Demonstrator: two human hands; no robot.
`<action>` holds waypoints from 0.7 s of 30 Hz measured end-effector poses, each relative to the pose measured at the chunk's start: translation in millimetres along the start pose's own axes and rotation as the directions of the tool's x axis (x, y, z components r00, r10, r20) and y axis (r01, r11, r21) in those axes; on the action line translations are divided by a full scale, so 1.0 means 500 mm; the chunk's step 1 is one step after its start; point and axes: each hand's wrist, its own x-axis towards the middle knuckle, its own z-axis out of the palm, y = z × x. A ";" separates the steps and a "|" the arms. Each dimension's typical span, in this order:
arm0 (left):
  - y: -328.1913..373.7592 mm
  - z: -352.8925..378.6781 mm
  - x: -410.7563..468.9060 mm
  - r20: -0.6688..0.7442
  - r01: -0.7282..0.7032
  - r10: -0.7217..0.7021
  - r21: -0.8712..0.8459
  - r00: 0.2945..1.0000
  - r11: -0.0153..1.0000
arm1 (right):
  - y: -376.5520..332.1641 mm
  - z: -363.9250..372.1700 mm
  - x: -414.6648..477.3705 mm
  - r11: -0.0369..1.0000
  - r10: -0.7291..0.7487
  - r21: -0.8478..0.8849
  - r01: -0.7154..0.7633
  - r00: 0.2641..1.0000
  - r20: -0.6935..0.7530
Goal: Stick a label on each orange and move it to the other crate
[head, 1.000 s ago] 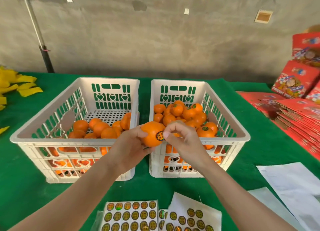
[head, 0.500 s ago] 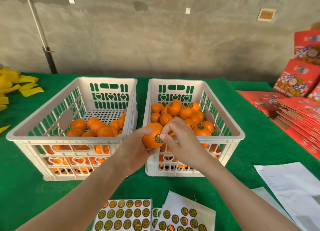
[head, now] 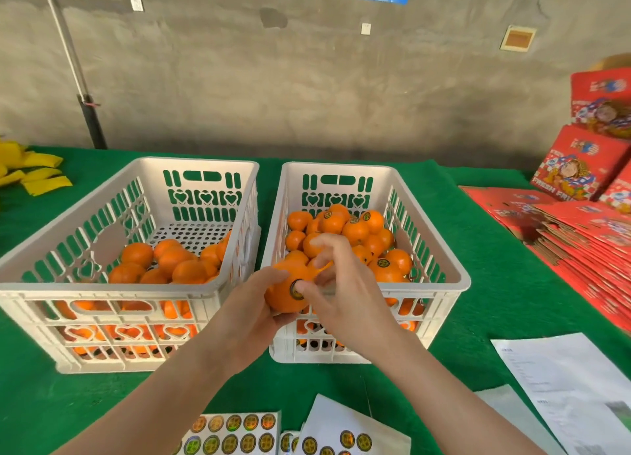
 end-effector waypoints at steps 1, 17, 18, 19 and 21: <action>-0.004 -0.001 0.002 0.001 -0.016 0.016 0.012 1.000 1.000 | 0.006 0.003 -0.005 0.996 0.040 0.077 -0.039 0.999 -0.009; -0.007 0.045 0.213 0.177 -0.204 0.430 0.979 0.885 0.017 | 0.205 -0.088 0.158 0.898 0.360 -0.208 -0.387 0.920 -0.156; -0.010 0.042 0.217 0.170 -0.192 0.429 0.981 0.887 0.007 | 0.234 -0.098 0.179 0.835 0.417 -0.327 -0.442 0.897 -0.148; -0.012 0.039 0.219 0.160 -0.182 0.440 0.983 0.884 0.008 | 0.260 -0.104 0.192 0.751 0.473 -0.457 -0.477 0.871 -0.132; -0.012 0.036 0.222 0.158 -0.178 0.455 0.984 0.876 0.001 | 0.303 -0.107 0.208 0.629 0.525 -0.640 -0.441 0.849 -0.070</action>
